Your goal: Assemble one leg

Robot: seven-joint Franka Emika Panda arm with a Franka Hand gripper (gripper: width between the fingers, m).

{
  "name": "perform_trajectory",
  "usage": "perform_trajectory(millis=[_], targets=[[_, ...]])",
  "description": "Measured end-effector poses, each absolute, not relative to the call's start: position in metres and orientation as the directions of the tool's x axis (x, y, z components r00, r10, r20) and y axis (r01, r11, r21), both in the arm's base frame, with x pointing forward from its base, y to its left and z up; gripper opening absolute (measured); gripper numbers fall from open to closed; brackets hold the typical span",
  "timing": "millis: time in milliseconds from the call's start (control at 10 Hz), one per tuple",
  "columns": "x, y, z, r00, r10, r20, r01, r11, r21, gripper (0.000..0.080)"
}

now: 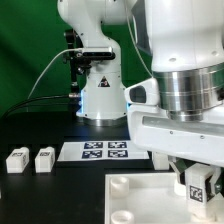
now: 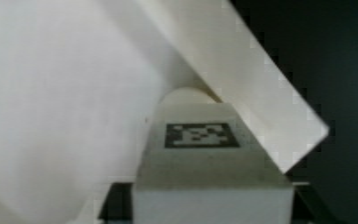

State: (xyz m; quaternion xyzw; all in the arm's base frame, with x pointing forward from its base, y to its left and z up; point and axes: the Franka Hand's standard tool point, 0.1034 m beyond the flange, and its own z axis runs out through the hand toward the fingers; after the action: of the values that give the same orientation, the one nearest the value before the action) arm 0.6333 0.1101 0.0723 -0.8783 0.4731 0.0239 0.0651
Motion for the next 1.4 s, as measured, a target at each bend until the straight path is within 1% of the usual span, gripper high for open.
perform_trajectory(millis=[200,300,400,500,600,700,800,900,1000,1100,1200,1400], targets=[[0.6328,0.1102,0.0716,0.201,-0.969,-0.146,-0.979,-0.195,-0.050,0.0290],[0.6326,0.1109,0.0706,-0.009,-0.984,-0.176,-1.000,0.014,-0.027,0.0290],[0.6325,0.1101,0.0707,-0.121,-0.974,-0.192,-0.992,0.125,-0.008,0.0291],[0.6324,0.1099,0.0706,-0.151,-0.970,-0.192,-0.988,0.154,-0.002,0.0291],[0.6323,0.1101,0.0704,-0.151,-0.970,-0.192,-0.988,0.155,-0.002,0.0300],[0.6322,0.1101,0.0701,-0.116,-0.975,-0.191,-0.993,0.120,-0.008,0.0300],[0.6317,0.1106,0.0692,-0.064,-0.980,-0.190,-0.998,0.068,-0.016,0.0474],[0.6298,0.1142,0.0669,0.022,-0.983,-0.184,-1.000,-0.017,-0.026,0.0474],[0.6295,0.1159,0.0666,0.201,-0.965,-0.166,-0.979,-0.196,-0.049,0.0614],[0.6307,0.1149,0.0673,0.380,-0.913,-0.148,-0.925,-0.372,-0.079,0.0639],[0.6307,0.1144,0.0669,0.446,-0.884,-0.142,-0.895,-0.437,-0.090,0.0639],[0.6308,0.1133,0.0668,0.626,-0.771,-0.118,-0.780,-0.615,-0.117,0.0649]])
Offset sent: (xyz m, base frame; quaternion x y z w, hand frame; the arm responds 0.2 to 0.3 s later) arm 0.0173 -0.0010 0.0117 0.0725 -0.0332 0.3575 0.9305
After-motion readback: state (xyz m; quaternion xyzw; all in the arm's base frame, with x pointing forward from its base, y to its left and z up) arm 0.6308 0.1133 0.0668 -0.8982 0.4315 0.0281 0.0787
